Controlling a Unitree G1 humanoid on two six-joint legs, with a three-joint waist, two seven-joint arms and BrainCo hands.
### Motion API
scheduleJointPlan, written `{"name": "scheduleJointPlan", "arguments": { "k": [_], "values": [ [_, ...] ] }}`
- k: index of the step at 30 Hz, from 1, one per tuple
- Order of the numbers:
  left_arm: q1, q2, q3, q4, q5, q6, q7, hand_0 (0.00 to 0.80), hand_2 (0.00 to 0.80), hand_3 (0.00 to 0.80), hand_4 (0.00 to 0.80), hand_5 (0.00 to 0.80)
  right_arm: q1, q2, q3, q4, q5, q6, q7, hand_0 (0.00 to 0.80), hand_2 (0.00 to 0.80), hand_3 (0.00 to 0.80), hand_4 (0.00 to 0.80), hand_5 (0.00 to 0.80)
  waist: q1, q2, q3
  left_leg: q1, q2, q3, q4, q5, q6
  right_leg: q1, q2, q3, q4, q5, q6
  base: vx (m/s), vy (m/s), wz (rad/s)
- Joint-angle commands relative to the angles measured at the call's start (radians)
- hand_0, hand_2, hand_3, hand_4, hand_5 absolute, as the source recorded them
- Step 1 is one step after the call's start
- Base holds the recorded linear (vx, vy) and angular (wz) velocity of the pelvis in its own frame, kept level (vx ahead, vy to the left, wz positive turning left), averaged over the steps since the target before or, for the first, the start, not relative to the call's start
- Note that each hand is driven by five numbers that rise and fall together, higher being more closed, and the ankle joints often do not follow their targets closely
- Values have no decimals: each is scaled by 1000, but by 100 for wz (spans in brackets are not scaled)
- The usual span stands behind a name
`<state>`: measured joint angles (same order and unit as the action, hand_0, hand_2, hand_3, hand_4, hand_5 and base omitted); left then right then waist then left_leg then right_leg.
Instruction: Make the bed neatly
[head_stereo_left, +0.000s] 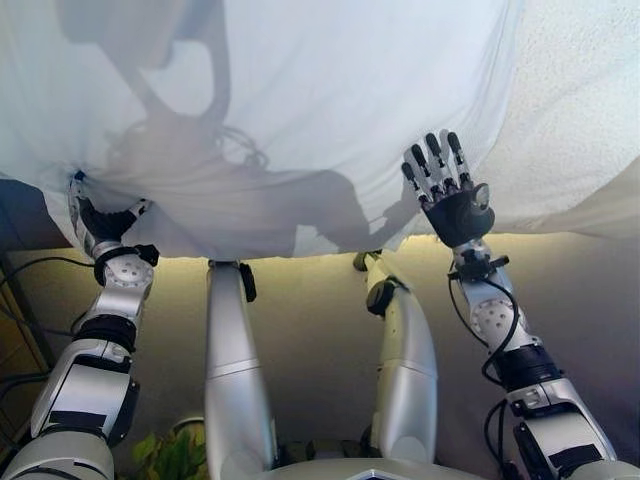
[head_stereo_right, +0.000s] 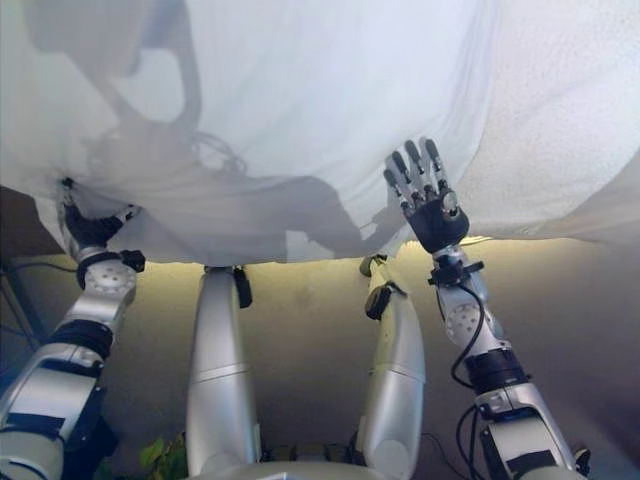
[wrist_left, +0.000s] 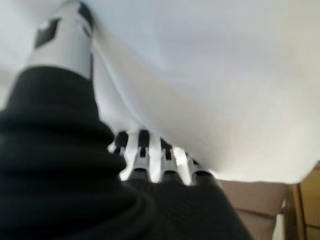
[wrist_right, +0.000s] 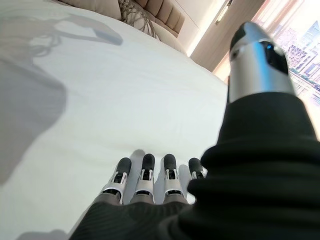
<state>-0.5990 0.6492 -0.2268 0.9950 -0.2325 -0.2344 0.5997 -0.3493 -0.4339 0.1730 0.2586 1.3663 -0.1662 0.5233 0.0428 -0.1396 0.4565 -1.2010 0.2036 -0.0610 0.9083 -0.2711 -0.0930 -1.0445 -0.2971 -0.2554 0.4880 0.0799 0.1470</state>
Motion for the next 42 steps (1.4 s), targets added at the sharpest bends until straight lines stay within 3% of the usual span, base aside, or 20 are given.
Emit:
{"name": "scheduleJointPlan", "arguments": {
  "k": [1,7,12,19,22,25,30,38,42],
  "values": [
    [173,-67,67,326,-176,147,-187,0,0,0,0,0,32,19,-94,-106,28,-60,40,0,0,0,0,0,57,-78,63,-61,-37,-38,-69,158,42,-7,-20,-38,52,132,60,2,-32,4],
    [174,-79,67,371,-204,212,-322,0,0,0,0,0,35,21,-99,-112,42,-59,41,0,0,0,0,0,55,-81,63,-44,-33,-34,-92,152,51,-14,-28,-51,51,147,64,3,-15,2],
    [169,-81,85,421,-240,309,-503,0,0,0,0,0,36,21,-101,-107,60,-58,49,0,0,0,0,0,54,-87,63,-43,-29,-35,-92,147,55,-15,-30,-57,52,158,67,19,-28,5],
    [164,-84,60,503,-149,448,-634,0,0,0,0,0,32,14,-111,-114,71,-34,55,0,0,0,0,0,43,-92,63,-46,-22,-30,-95,141,63,-22,-32,-65,49,170,64,4,-1,2],
    [169,-84,34,518,-52,507,-602,0,0,0,0,0,35,5,-117,-122,81,-23,61,0,0,0,0,0,40,-96,63,-45,-16,-27,-99,141,64,-19,-32,-69,45,172,63,-3,8,3],
    [170,-82,5,516,24,553,-496,0,0,0,0,0,42,3,-113,-127,98,-17,74,0,0,0,0,0,37,-104,63,-41,-6,-28,-100,138,67,-13,-32,-71,45,169,60,-1,0,1],
    [172,-78,-12,492,-3,596,-361,0,0,0,0,0,66,34,-86,-144,109,-28,98,0,0,0,0,0,33,-115,63,6,11,-25,-104,128,74,20,-29,-68,53,169,56,29,-46,1],
    [174,-74,39,504,-1,546,-306,0,0,0,0,0,106,129,-79,-185,50,-16,81,0,0,0,0,0,30,-94,63,196,33,22,-188,129,83,132,-56,-52,49,168,51,56,-65,10],
    [197,-101,60,492,21,471,-285,0,0,0,0,0,120,163,-71,-186,-3,-7,48,0,0,0,0,0,34,-71,63,328,25,60,-253,133,89,208,-68,-44,43,156,48,82,-31,10]
  ]
}}
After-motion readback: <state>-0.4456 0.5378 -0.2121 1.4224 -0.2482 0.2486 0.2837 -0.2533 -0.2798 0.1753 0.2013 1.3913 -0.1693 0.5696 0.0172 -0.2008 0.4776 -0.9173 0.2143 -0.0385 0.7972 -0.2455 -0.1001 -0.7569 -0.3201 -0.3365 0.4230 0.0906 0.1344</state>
